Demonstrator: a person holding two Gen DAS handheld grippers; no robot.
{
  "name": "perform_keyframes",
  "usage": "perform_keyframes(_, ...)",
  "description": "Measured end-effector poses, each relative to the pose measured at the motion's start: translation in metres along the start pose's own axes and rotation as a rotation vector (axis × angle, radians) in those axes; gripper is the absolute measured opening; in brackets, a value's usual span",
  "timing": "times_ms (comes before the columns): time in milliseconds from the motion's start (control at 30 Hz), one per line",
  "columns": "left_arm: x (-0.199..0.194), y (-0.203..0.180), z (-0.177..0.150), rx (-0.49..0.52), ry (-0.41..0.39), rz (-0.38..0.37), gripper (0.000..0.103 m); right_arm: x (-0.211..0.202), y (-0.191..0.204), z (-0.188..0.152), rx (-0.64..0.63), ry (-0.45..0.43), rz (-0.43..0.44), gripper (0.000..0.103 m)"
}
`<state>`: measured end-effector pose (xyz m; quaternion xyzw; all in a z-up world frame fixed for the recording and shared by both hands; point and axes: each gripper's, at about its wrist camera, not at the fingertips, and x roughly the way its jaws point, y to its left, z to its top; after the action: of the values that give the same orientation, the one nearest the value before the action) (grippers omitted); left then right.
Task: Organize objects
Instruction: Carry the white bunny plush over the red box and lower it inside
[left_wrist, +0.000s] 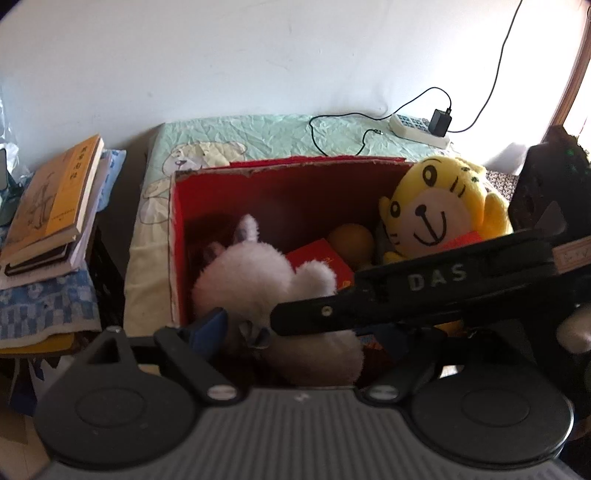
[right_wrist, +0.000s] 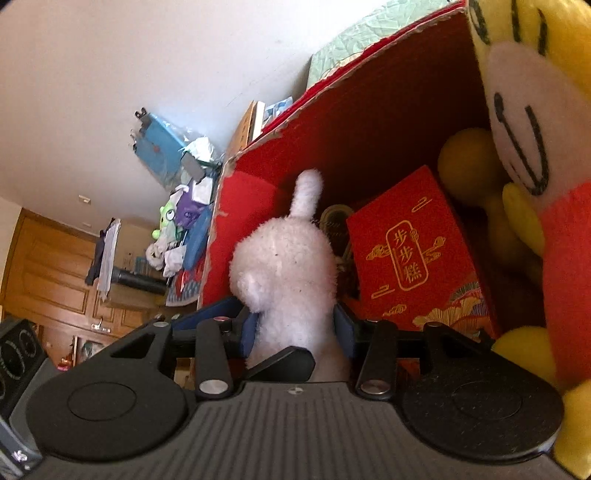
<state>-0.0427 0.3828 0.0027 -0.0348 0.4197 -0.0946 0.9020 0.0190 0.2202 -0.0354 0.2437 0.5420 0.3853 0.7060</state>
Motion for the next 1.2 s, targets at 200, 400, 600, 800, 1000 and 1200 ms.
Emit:
perform_keyframes(200, 0.001, -0.004, -0.005, 0.032, 0.018, 0.023, 0.086, -0.013, -0.004, -0.001, 0.007, -0.016, 0.022, 0.049)
perform_keyframes(400, -0.001, -0.003, -0.007, 0.026, 0.015, 0.025, 0.086, -0.016, -0.004, 0.0, 0.026, -0.039, 0.034, 0.049)
perform_keyframes(600, -0.006, -0.005, -0.009, 0.025, 0.01, 0.029, 0.086, -0.019, 0.0, -0.002, 0.019, -0.066, 0.08, 0.048)
perform_keyframes(800, -0.013, -0.006, -0.011, 0.018, -0.003, 0.025, 0.086, -0.029, 0.003, -0.004, 0.002, -0.133, 0.044, 0.04)
perform_keyframes(1000, -0.019, -0.011, -0.014, 0.021, -0.017, 0.029, 0.086, -0.026, 0.001, -0.007, 0.0, -0.147, -0.05, 0.034)
perform_keyframes(1200, -0.024, -0.012, -0.016, 0.008, -0.023, 0.039, 0.086, -0.013, 0.002, -0.005, -0.018, -0.109, -0.041, 0.029)
